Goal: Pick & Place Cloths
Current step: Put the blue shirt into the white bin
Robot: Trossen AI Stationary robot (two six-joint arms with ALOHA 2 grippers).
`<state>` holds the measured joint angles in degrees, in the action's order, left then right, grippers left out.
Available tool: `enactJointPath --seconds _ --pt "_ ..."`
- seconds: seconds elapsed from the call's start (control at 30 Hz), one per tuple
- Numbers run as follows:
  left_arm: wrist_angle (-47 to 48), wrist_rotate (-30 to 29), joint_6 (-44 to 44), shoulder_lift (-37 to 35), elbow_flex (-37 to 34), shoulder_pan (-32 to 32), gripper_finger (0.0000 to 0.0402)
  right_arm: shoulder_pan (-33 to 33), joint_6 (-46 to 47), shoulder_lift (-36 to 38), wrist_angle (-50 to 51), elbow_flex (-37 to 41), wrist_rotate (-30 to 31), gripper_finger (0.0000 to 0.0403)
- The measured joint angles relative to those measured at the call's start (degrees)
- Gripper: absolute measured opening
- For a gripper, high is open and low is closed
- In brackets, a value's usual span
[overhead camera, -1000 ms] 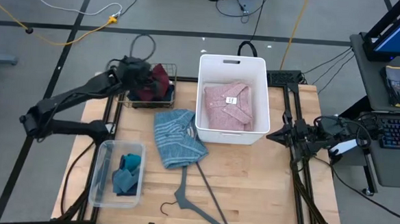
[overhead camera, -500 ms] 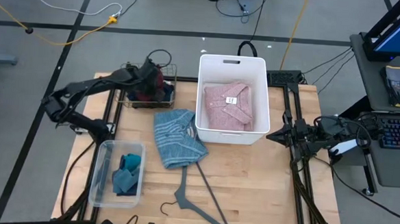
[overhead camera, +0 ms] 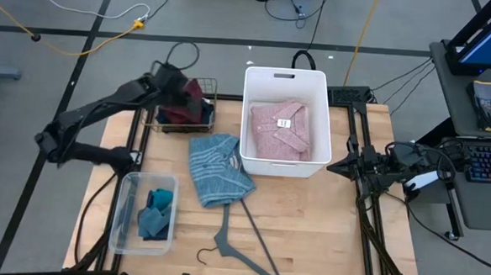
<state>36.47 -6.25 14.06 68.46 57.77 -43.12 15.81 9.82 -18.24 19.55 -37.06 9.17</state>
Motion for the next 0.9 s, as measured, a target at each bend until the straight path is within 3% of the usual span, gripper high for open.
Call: enactJointPath --seconds 0.17,0.33,0.47,0.63,0.77,0.9 --pt "-0.7 5.7 2.5 -5.9 1.6 4.8 0.0093 0.0 0.0 0.0 0.0 0.0 0.0 0.0" --pt "-0.7 9.4 2.8 -9.6 1.6 15.2 0.0093 0.0 0.0 0.0 0.0 0.0 0.0 0.0" --pt "-0.6 6.0 3.4 -10.1 1.6 25.9 0.0093 0.0 0.0 0.0 0.0 0.0 0.0 0.0" --pt "-0.6 -2.5 8.6 -8.7 1.6 37.8 0.0093 0.0 0.0 0.0 0.0 0.0 0.0 0.0" --pt "-0.1 -7.7 10.3 -6.4 1.6 45.3 0.0093 0.0 -0.3 0.0 0.0 0.0 0.0 0.0" --pt "0.1 -9.3 10.6 -2.4 1.6 50.4 0.0093 0.0 -0.4 0.0 0.0 0.0 -0.1 0.0"
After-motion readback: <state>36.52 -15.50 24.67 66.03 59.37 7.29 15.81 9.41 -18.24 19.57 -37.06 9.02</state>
